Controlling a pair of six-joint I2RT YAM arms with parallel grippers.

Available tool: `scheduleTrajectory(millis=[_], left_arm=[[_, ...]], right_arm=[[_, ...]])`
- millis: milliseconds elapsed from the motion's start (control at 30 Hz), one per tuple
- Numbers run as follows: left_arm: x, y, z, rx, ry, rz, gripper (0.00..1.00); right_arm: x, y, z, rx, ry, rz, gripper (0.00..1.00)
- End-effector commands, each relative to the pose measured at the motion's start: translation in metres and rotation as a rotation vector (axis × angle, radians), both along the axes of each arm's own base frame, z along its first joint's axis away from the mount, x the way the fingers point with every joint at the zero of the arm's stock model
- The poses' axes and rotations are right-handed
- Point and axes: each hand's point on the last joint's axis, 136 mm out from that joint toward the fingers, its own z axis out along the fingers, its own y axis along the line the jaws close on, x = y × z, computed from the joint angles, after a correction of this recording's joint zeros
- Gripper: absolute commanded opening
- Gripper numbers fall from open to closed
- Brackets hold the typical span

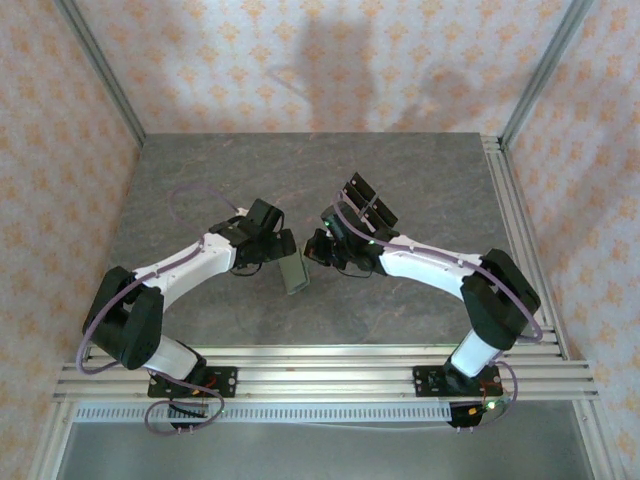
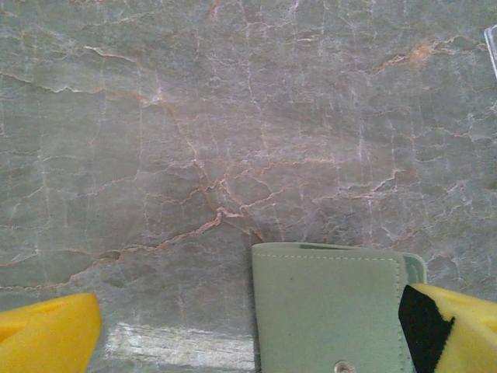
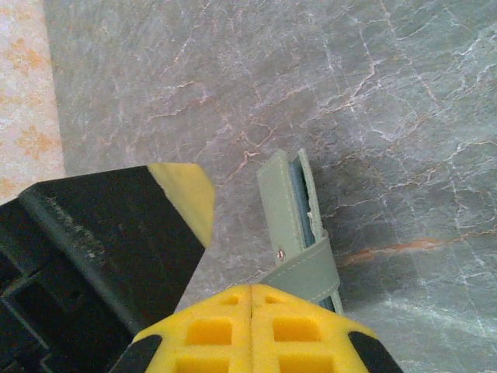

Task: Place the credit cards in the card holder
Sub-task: Open the card holder at the center of the table.

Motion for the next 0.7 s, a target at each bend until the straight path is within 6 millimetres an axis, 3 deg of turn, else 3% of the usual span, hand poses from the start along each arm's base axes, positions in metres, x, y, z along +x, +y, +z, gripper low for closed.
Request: scheduleTrajectory(millis=[0, 167, 300, 500, 667], left_arm=[[0.009, -0.005, 0.006, -0.038, -0.022, 0.014, 1.0], [0.008, -0.007, 0.006, -0.051, -0.024, 0.01, 1.0], [0.004, -0.005, 0.0, -0.057, -0.018, 0.019, 1.0], [-0.005, 0.003, -0.007, -0.039, -0.014, 0.037, 0.99], [-0.011, 0.012, -0.01, -0.005, -0.012, 0.043, 0.99]], right_arm=[[0.005, 0.009, 0.042, 0.085, -0.066, -0.001, 0.0], [0.005, 0.008, 0.051, 0.088, -0.079, 0.002, 0.0], [0.006, 0.006, 0.046, 0.067, -0.077, -0.001, 0.0], [0.005, -0.003, 0.029, 0.034, -0.055, -0.016, 0.0], [0.005, -0.031, 0.002, -0.027, -0.023, -0.074, 0.0]])
